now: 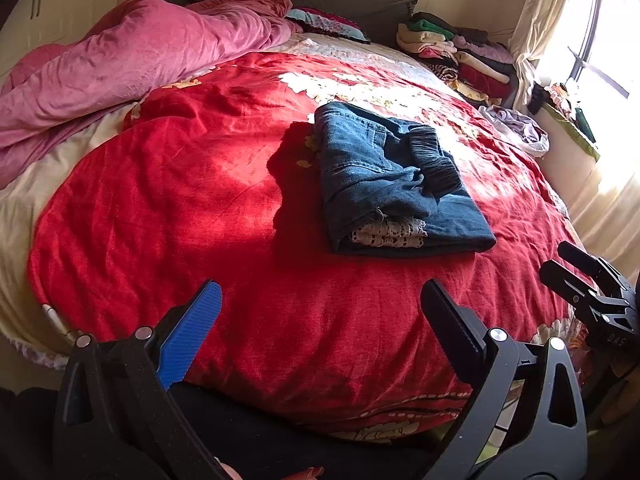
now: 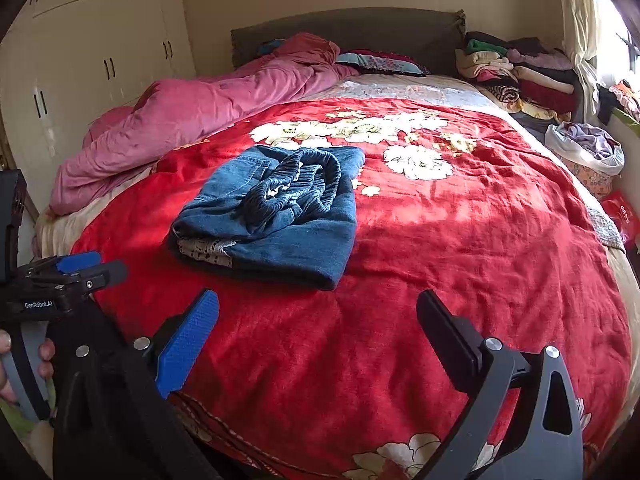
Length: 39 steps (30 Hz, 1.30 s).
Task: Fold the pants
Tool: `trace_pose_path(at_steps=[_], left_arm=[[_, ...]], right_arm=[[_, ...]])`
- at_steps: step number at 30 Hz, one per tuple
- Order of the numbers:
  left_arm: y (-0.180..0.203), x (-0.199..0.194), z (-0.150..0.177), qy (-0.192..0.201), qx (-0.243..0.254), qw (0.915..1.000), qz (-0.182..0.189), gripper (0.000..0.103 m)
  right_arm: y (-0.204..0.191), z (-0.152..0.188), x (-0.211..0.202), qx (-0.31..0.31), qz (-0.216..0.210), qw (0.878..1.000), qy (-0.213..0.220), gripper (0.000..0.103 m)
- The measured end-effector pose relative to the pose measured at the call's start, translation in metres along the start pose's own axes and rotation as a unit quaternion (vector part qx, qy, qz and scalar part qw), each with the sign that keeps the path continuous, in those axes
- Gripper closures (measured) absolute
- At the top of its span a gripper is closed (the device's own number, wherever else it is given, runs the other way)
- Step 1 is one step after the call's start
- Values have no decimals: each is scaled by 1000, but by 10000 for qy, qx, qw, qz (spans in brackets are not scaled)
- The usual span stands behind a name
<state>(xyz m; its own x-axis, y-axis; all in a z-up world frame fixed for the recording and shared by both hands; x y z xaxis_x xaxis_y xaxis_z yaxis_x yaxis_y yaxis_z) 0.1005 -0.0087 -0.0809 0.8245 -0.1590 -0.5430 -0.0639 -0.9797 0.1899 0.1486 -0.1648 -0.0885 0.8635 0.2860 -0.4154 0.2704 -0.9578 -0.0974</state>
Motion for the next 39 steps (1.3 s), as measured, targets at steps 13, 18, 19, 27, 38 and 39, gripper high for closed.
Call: trace_pose_path(at_steps=[13, 18, 19, 27, 38, 39], left_arm=[[-5, 3, 4, -60, 23, 10000, 0, 10], [-8, 5, 4, -107, -31, 9999, -18, 10], [-11, 6, 5, -130, -25, 9999, -73, 10], [-58, 22, 0, -248, -97, 9964, -805, 10], [-236, 100, -69, -572, -426, 9696, -2340, 10], [-248, 109, -77, -513, -447, 9697, -2347, 10]], right_arm=[[4, 0, 0, 0, 101, 9999, 1, 4], [11, 0, 1, 32, 203, 9998, -1, 4], [14, 0, 1, 43, 232, 9997, 0, 4], [59, -1, 4, 131, 767, 9970, -9, 4], [293, -16, 27, 1005, 2578, 9608, -176, 5], [319, -16, 32, 1158, 2711, 9554, -190, 5]])
Point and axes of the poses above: each gripper's, at about its wrist camera, not at the fingertips, and x roughly the way its jaws point, y to its right, z to its underside, the point moved 10 cm from there along x, roughly the way its jaws point, and after that the axes turned 14 degrees about y, right-handed, at the moved point
